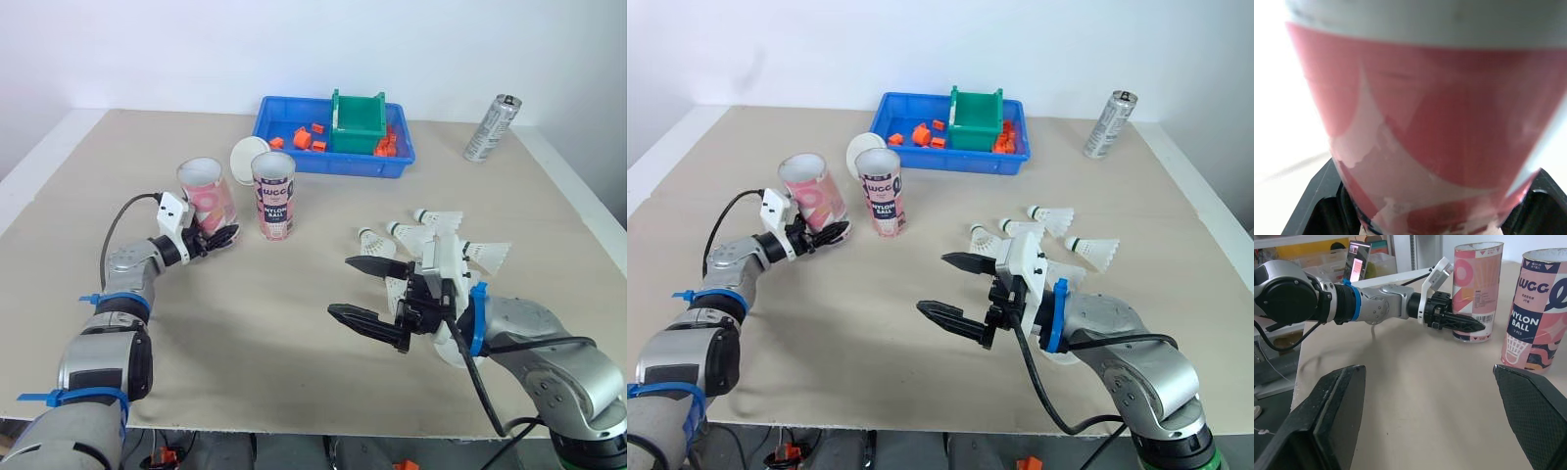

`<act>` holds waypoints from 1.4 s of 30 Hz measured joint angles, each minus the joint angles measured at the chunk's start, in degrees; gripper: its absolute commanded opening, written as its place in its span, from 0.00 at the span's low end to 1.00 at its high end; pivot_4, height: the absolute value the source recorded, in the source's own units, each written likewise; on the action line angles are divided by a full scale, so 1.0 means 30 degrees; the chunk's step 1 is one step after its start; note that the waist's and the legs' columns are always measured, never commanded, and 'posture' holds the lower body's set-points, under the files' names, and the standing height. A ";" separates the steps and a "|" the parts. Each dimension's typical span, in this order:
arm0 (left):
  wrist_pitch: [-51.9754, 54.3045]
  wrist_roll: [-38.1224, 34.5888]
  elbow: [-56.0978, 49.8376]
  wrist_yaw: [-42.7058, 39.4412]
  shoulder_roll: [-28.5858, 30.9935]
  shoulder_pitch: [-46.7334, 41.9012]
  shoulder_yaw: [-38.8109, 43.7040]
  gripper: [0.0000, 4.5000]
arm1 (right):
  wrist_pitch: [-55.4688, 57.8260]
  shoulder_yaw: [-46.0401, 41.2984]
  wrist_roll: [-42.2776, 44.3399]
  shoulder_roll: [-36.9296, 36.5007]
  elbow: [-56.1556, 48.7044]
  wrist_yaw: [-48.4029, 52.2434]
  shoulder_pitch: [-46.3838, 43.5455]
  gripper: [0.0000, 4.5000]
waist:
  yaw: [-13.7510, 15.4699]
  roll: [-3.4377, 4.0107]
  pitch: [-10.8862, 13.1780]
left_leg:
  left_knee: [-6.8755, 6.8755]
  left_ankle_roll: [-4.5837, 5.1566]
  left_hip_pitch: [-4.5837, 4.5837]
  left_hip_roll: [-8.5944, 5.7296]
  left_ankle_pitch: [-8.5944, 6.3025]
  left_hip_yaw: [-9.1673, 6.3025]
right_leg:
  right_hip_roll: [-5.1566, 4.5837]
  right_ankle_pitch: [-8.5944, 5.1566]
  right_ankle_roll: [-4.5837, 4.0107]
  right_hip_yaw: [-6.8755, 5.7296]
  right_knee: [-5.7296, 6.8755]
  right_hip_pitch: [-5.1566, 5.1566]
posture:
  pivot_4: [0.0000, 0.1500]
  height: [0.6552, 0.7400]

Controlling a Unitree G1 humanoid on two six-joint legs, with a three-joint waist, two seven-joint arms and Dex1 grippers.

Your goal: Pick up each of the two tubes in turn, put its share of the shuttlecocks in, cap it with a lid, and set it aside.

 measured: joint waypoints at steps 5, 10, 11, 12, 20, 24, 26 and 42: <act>-0.0001 -0.0191 -0.0725 -0.0815 0.0455 0.0358 0.0173 0.69 | 0.0008 -0.0001 0.0018 -0.0048 -0.0001 -0.0019 0.0001 1.00 | -0.0014 -0.0001 0.0000 | -0.0007 0.0000 -0.0002 0.0001 0.0000 0.0000 | 0.0000 -0.0002 -0.0002 0.0001 0.0000 -0.0005 | 1.00 0.85; 0.2214 -0.0647 -0.4317 -0.4105 0.2079 0.1558 -0.0289 0.69 | 0.0205 -0.0205 0.0213 -0.0413 -0.0290 -0.0127 0.0398 1.00 | -0.0021 0.0000 0.0001 | -0.0021 -0.0001 -0.0003 0.0001 -0.0001 -0.0001 | -0.0005 -0.0019 -0.0011 0.0002 0.0000 -0.0005 | 1.00 0.85; 0.3091 -0.0677 -0.5557 -0.5119 0.2685 0.2124 -0.0669 0.69 | 0.0366 -0.0462 0.0323 -0.0620 -0.0535 -0.0189 0.0731 1.00 | -0.0029 0.0000 0.0001 | -0.0027 -0.0002 -0.0003 0.0004 -0.0002 -0.0001 | -0.0005 -0.0027 -0.0020 0.0001 0.0000 -0.0006 | 1.00 0.85; 0.3869 -0.0763 -0.6840 -0.6054 0.3276 0.2715 -0.0966 0.69 | 0.0500 -0.0824 0.0533 -0.0824 -0.0746 -0.0242 0.1119 1.00 | -0.0029 0.0000 0.0001 | -0.0041 -0.0003 -0.0002 0.0008 -0.0002 -0.0001 | -0.0005 -0.0038 -0.0034 -0.0001 0.0001 -0.0008 | 1.00 0.85; 0.7055 -0.0324 -1.5558 -1.0979 0.8889 0.5263 -0.5562 0.69 | 0.1622 -0.4836 0.3378 -0.2888 -0.3009 -0.0356 0.5321 1.00 | 0.0007 0.0004 -0.0001 | -0.0041 -0.0002 0.0040 0.0018 -0.0003 0.0002 | -0.0033 -0.0130 -0.0140 -0.0029 0.0009 0.0036 | 1.00 0.85; 0.7730 -0.0477 -1.7018 -1.1110 0.9032 0.4711 -0.8002 0.69 | 0.1707 -0.5694 0.3567 -0.3325 -0.3496 -0.0419 0.7013 1.00 | 0.0056 -0.0006 -0.0005 | 0.0006 0.0066 0.0027 0.0031 0.0042 0.0045 | -0.0055 -0.0121 -0.0139 -0.0060 0.0009 0.0076 | 1.00 0.85; 0.8377 -0.0721 -1.7769 -1.1145 0.9202 0.4076 -0.9385 0.69 | 0.1687 -0.6113 0.3382 -0.3302 -0.3964 -0.0627 0.8248 1.00 | 0.0058 0.0001 -0.0009 | 0.0029 0.0067 0.0030 0.0024 0.0043 0.0076 | -0.0083 -0.0119 -0.0134 -0.0052 0.0008 0.0098 | 1.00 0.85; 0.9810 -0.2272 -1.9198 -1.1100 0.9575 0.3102 -1.2172 0.69 | 0.1486 -0.4800 -0.0216 0.0133 -0.5270 -0.6453 1.0450 1.00 | -0.0053 -0.0027 -0.0039 | 0.0013 0.0069 0.0028 0.0050 0.0042 0.0094 | -0.0071 -0.0114 -0.0158 -0.0062 0.0001 0.0065 | 1.00 0.85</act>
